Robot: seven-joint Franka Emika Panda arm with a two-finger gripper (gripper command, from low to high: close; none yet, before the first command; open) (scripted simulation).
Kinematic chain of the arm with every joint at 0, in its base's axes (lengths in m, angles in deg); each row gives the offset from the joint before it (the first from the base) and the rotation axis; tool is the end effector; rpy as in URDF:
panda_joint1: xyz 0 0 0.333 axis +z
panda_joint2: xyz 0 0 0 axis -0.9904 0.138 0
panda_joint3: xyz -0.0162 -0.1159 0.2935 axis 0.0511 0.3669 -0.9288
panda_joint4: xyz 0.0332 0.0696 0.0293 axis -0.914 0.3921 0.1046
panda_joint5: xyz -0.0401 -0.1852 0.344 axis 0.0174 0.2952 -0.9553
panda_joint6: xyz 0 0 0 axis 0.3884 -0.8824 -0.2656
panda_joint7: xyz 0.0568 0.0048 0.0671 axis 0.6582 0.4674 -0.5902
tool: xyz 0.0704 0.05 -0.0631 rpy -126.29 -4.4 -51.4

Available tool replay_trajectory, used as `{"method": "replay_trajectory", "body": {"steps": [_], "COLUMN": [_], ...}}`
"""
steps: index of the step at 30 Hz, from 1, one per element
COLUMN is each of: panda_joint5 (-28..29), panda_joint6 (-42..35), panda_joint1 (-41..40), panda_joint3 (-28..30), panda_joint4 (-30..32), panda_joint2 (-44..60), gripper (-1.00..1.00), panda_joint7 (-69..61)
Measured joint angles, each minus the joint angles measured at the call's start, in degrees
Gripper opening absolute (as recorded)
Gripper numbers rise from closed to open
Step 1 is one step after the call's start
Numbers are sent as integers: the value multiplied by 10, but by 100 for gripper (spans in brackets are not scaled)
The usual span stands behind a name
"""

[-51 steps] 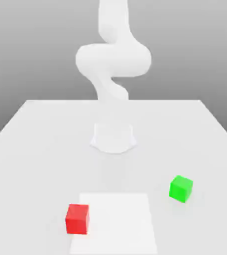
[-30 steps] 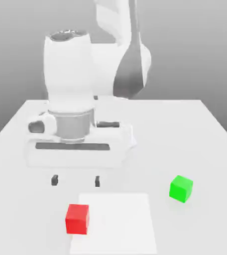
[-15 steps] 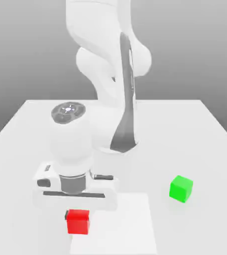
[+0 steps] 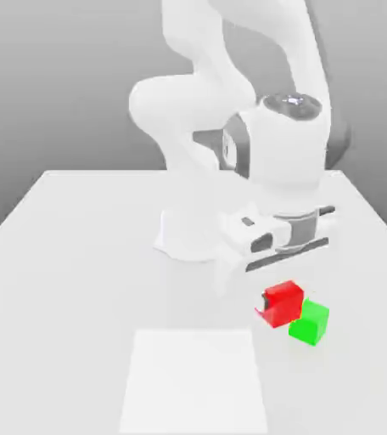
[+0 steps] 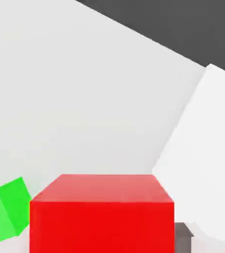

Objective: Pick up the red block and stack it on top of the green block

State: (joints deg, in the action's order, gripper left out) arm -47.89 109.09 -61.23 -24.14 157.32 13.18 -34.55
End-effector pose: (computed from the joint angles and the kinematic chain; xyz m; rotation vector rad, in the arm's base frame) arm 0.3249 0.1716 0.2433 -3.1222 0.1766 0.0122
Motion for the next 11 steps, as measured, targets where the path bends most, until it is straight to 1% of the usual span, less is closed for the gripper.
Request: {"method": "replay_trajectory", "body": {"steps": [1,3,8,9,11], "panda_joint5": [0,8,60,70,70], "panda_joint6": [-2,21,114,128,128], "panda_joint1": [20,31,32,32,32], "panda_joint3": [-16,-30,-25,-21,-21], "panda_joint4": [11,18,17,16,16], "panda_joint2": [-13,3,99,113,113], "gripper": [-100,-100,-100,100,100], "panda_joint7": [-3,1,37,44,44]}}
